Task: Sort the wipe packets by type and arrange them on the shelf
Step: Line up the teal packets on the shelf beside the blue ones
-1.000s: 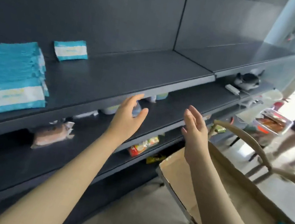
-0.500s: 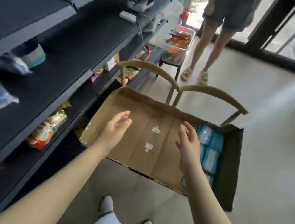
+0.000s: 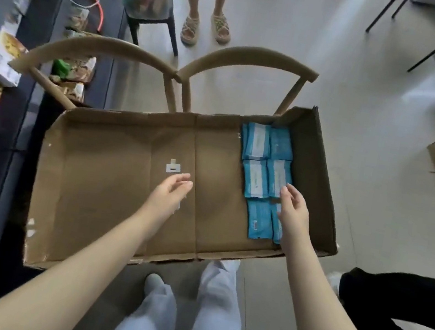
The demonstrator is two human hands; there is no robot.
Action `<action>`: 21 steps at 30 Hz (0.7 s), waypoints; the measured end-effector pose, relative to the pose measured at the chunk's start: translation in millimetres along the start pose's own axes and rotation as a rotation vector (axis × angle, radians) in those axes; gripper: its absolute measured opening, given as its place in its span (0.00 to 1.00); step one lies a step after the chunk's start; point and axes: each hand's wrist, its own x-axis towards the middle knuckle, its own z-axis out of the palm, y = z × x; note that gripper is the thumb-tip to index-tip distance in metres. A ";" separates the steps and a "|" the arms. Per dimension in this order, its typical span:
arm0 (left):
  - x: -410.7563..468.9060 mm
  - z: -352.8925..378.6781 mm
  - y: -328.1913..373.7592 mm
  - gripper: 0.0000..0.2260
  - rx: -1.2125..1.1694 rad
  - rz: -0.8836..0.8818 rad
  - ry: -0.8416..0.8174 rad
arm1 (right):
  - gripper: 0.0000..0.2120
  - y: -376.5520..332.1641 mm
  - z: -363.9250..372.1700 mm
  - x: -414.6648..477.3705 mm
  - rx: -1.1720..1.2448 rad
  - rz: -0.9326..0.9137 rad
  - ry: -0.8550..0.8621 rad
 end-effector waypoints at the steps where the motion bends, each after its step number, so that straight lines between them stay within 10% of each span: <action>1: 14.9 8.6 -4.3 0.12 -0.002 -0.017 -0.009 | 0.22 6.5 -1.5 15.9 -0.007 0.012 -0.004; 21: 223.4 197.6 -41.4 0.28 -0.132 -0.435 -0.060 | 0.28 72.2 -5.5 247.3 -0.416 0.220 -0.009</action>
